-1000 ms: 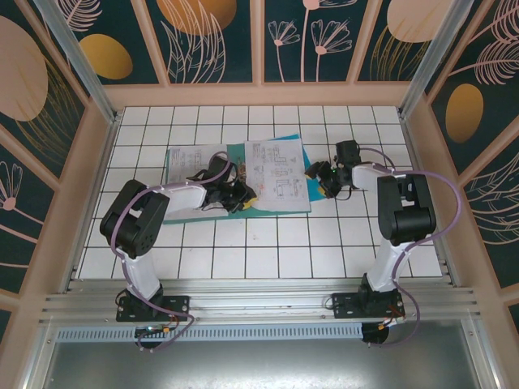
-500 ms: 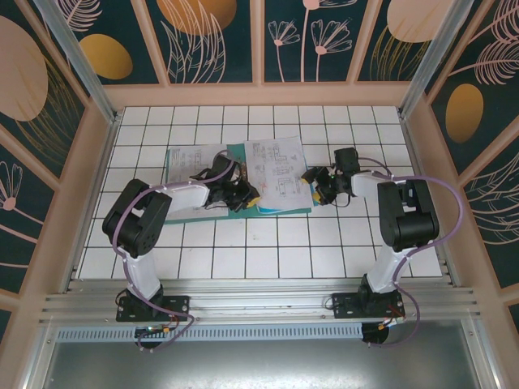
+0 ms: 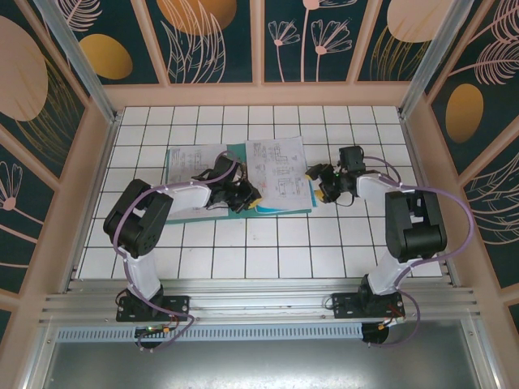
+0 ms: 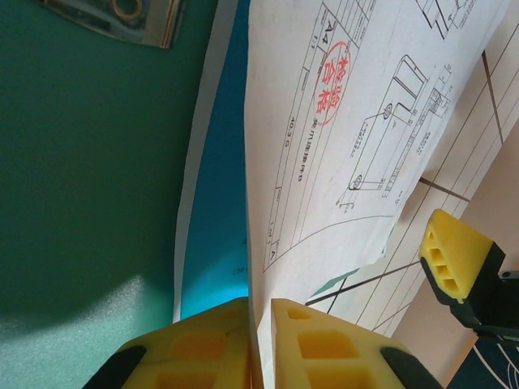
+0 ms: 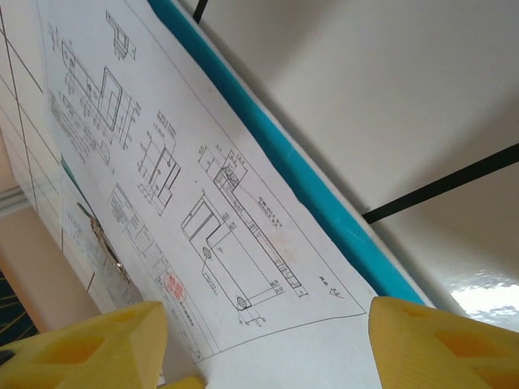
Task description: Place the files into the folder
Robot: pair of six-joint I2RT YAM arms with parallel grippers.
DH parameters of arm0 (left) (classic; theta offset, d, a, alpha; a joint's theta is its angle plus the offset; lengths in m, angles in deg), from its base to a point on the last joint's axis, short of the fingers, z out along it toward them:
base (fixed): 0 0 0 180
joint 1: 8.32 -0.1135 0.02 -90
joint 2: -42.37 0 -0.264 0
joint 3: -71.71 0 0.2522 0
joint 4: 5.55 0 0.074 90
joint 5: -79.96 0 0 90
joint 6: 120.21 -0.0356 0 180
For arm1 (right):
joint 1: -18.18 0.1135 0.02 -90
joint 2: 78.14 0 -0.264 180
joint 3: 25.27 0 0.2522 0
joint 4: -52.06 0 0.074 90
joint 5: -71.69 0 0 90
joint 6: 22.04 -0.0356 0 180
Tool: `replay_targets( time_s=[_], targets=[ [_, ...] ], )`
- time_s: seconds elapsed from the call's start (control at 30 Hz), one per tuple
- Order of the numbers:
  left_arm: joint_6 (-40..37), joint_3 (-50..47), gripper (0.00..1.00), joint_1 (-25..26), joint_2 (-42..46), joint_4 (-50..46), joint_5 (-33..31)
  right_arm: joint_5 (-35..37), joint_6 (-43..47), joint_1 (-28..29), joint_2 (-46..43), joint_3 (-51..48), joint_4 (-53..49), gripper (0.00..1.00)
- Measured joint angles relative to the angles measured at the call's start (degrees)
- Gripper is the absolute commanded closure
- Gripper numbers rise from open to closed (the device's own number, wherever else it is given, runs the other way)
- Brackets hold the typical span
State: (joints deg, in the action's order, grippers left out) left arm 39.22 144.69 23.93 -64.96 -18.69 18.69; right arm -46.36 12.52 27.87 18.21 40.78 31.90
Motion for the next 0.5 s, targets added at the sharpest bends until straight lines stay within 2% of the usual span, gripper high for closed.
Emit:
replay_targets(
  time_s=[0.5],
  targets=[
    [1.42,0.04,0.84,1.49,0.0,0.02,0.02,1.66,1.57,-0.17,1.11,0.39,-1.16,0.33]
  ],
)
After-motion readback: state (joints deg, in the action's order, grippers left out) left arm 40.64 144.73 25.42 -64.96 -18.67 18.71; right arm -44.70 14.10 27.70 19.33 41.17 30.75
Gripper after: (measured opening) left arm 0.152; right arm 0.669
